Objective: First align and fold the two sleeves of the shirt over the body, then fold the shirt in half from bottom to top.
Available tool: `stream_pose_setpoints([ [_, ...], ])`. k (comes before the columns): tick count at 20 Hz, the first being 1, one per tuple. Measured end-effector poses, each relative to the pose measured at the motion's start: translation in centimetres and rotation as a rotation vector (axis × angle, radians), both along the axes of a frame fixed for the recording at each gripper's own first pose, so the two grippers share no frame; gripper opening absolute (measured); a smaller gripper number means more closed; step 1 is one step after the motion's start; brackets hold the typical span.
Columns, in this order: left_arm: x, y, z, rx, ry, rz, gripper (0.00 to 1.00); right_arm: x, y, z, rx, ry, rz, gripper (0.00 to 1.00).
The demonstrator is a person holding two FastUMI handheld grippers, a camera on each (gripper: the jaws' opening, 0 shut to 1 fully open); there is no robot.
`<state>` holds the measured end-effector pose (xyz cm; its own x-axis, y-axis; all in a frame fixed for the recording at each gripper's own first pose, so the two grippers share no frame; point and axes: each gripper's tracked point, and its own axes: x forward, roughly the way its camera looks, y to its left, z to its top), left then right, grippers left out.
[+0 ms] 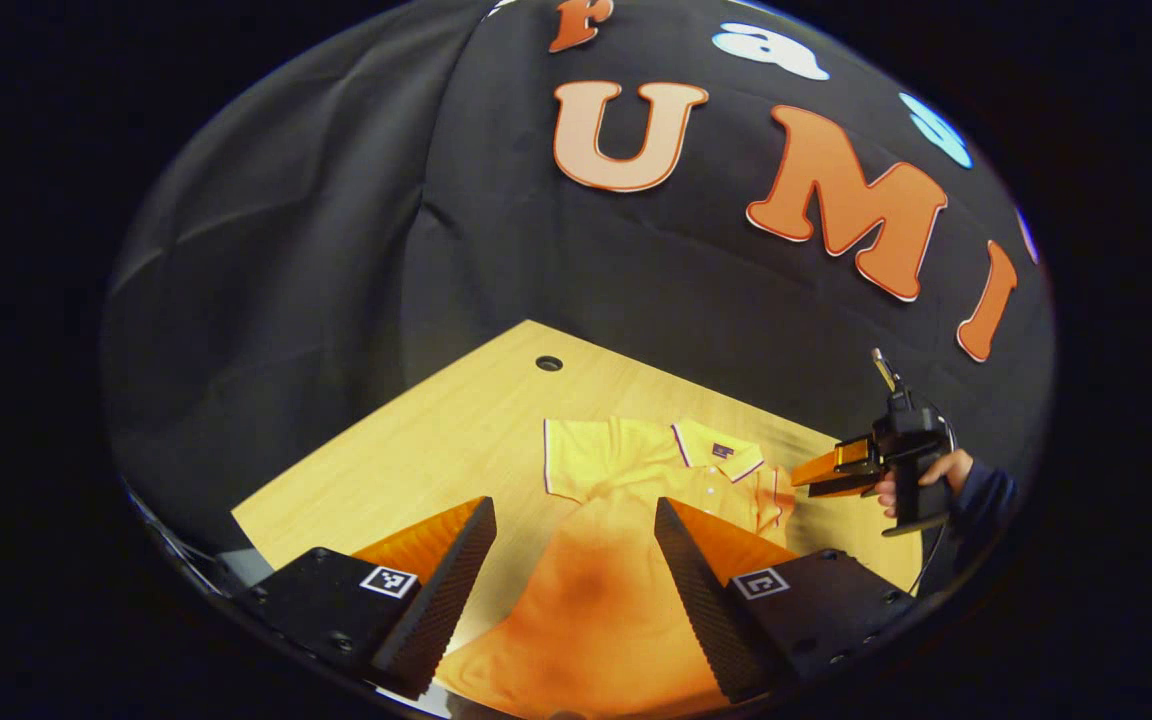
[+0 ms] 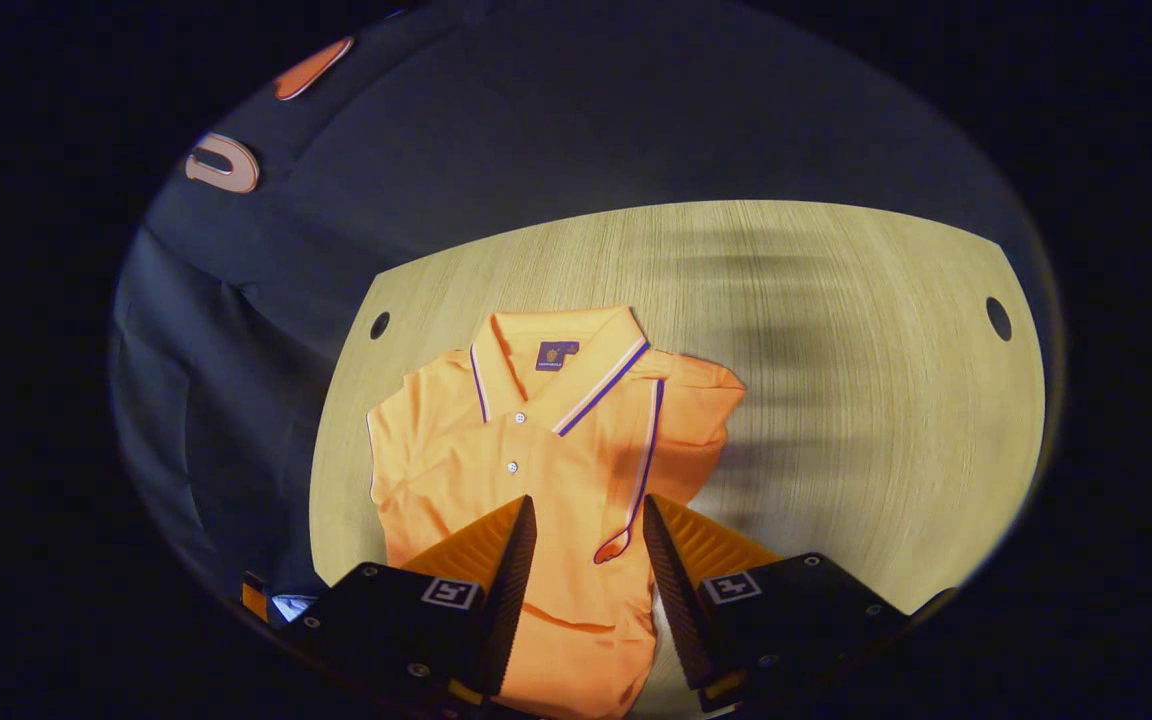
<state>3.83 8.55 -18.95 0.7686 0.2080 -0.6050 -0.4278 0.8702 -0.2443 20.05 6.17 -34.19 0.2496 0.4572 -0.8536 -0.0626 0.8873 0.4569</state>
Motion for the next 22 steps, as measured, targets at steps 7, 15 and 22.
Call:
stream_pose_setpoints([
  [7,7.6,1.9,-8.5,-0.296,0.283,-0.172,0.98,-3.9,-2.0,2.4,-0.053,-0.056,-0.126,0.93],
  [15,15.4,4.5,-16.5,-0.271,0.520,-0.214,0.98,-8.2,-3.5,5.7,-0.112,-0.123,-0.282,0.98],
  [22,20.8,5.9,-20.7,-0.242,0.656,-0.285,0.96,-13.0,-4.5,8.2,-0.161,-0.170,-0.431,0.98],
])
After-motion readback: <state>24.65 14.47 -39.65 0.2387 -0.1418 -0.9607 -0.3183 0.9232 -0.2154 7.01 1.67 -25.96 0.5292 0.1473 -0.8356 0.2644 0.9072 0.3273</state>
